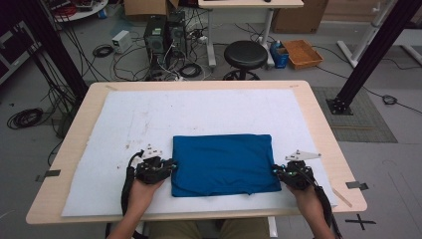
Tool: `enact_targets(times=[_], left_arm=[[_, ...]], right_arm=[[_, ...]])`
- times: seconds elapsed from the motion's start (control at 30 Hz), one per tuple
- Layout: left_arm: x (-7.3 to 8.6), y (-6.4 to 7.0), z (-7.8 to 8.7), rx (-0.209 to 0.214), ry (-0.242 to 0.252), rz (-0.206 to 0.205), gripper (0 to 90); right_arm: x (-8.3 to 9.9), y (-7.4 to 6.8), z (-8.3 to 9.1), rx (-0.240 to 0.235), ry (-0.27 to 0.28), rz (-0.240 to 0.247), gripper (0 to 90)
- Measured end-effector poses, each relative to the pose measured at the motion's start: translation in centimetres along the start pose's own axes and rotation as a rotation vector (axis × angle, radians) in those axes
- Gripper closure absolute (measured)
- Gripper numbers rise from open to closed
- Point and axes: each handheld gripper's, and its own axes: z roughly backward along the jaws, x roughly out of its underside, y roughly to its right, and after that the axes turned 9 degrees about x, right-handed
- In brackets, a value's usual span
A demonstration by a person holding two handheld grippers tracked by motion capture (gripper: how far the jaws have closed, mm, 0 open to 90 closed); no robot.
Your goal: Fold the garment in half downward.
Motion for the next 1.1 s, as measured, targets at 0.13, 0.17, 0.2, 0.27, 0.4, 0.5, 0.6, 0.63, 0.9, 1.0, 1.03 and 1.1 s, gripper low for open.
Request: enact_targets(times=[0.13, 0.17, 0.2, 0.27, 0.4, 0.5, 0.6, 0.63, 0.9, 1.0, 1.03, 1.1], left_arm=[[0.0, 0.0, 0.1, 0.000, 0.007, 0.012, 86.6], [0.0, -0.1, 0.1, -0.001, 0.009, 0.022, 86.8], [0.0, -0.3, 0.2, 0.000, 0.014, 0.034, 86.9], [-0.1, -0.7, 0.3, 0.001, 0.025, 0.048, 87.0], [-0.3, -1.0, 0.6, -0.016, 0.080, 0.020, 87.6], [-0.3, -1.8, 1.3, 0.025, 0.159, 0.056, 59.9], [-0.3, -2.2, 2.2, 0.041, 0.262, 0.006, 42.5], [-0.2, -2.3, 2.5, 0.051, 0.295, -0.020, 40.3], [0.2, -3.1, 4.5, 0.077, 0.489, -0.176, 33.3], [0.2, -3.3, 4.7, 0.092, 0.504, -0.144, 32.0], [0.1, -3.2, 4.7, 0.087, 0.500, -0.144, 30.5], [0.0, -3.1, 4.7, 0.076, 0.496, -0.149, 28.1]], right_arm=[[0.3, 0.1, 0.3, -0.005, 0.005, -0.021, 87.2], [0.3, 0.0, 0.4, -0.002, 0.003, -0.026, 87.2], [0.4, 0.0, 0.6, -0.002, 0.002, -0.032, 87.2], [0.5, 0.0, 0.9, -0.003, 0.011, -0.033, 87.1], [0.5, -0.1, 1.0, -0.012, 0.027, -0.049, 82.1], [0.4, 0.4, 1.3, -0.014, 0.101, -0.038, 48.5], [0.1, 1.2, 2.0, 0.026, 0.224, 0.022, 29.6], [0.0, 1.5, 2.2, 0.038, 0.253, 0.023, 26.4], [0.0, 3.5, 3.2, 0.065, 0.358, -0.017, 20.2], [0.0, 3.9, 3.5, 0.077, 0.386, -0.025, 20.2], [0.1, 4.0, 3.6, 0.083, 0.391, -0.026, 20.2], [0.2, 4.3, 3.8, 0.087, 0.397, -0.027, 20.2]])
